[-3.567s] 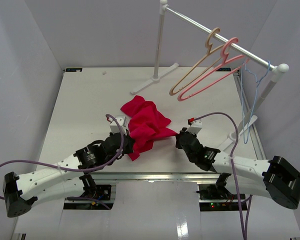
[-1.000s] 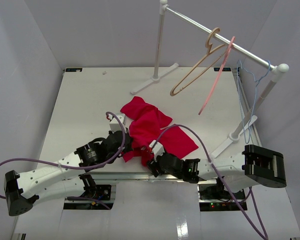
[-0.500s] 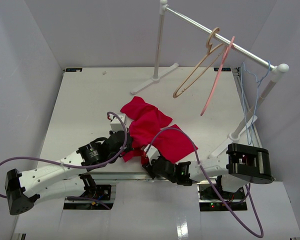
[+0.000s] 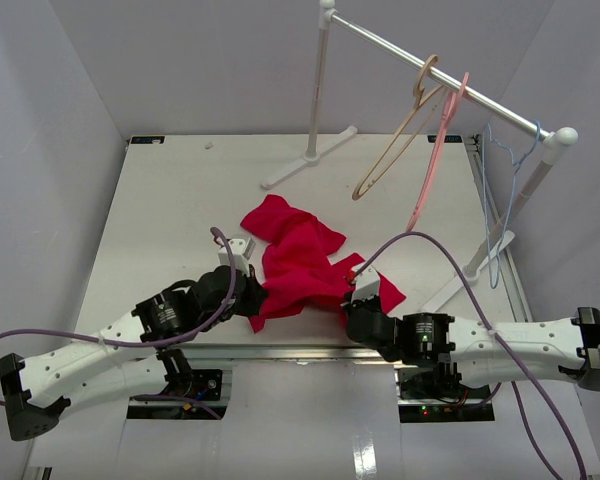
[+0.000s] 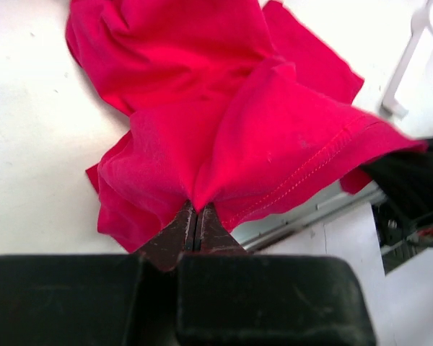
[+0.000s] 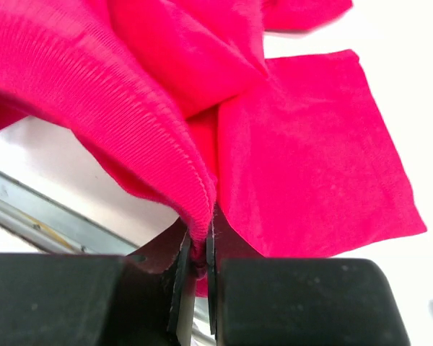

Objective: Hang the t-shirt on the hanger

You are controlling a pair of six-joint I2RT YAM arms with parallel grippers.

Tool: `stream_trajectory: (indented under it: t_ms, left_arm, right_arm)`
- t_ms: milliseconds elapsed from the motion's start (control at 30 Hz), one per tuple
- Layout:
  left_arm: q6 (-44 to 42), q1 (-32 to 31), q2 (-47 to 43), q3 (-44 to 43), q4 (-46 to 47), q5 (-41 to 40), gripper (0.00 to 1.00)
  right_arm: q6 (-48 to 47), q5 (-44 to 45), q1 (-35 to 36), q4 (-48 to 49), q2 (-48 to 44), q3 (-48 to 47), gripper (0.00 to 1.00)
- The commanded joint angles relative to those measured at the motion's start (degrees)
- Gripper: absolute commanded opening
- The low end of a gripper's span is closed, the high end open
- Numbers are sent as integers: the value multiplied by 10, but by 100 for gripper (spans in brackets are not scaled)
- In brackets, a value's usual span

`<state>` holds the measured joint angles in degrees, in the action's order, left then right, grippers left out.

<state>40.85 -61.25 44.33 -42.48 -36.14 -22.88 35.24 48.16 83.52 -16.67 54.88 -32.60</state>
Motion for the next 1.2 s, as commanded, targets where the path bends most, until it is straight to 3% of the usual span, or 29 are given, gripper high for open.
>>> stream_trajectory:
  t_ms: [0, 100, 200, 333, 467, 533, 633, 700, 833, 967, 1167]
  left_arm:
    - [-11, 2, 28, -6, -16, 66, 0]
    - [-25, 46, 114, -28, 16, 65, 0]
    - [-68, 167, 198, -61, 91, 221, 0]
    - [-82, 257, 274, -79, 154, 324, 0]
    - [-93, 300, 325, -90, 202, 383, 36]
    - [-100, 337, 353, -96, 212, 400, 47]
    - [-102, 385, 379, -112, 204, 397, 52]
    - [-104, 387, 356, -95, 208, 344, 57]
    - [-127, 363, 263, -41, 244, 330, 59]
    - [-144, 296, 212, -14, 229, 256, 57]
    - [-161, 217, 210, -27, 214, 183, 55]
  right_arm:
    - [18, -15, 4, -118, -55, -33, 8]
    - [-31, -33, 2, -121, -65, -70, 8]
    - [-64, -55, -7, -122, -35, -113, 8]
    - [-114, -125, -65, -99, 35, -143, 8]
    - [-166, -228, -160, -48, 136, -168, 8]
    - [-185, -272, -203, -29, 174, -187, 8]
    - [-198, -334, -242, -13, 218, -206, 8]
    - [-201, -363, -286, -12, 256, -240, 8]
    - [-205, -395, -319, -10, 286, -264, 8]
    - [-199, -407, -330, -4, 305, -273, 8]
    - [-188, -414, -332, 9, 302, -268, 8]
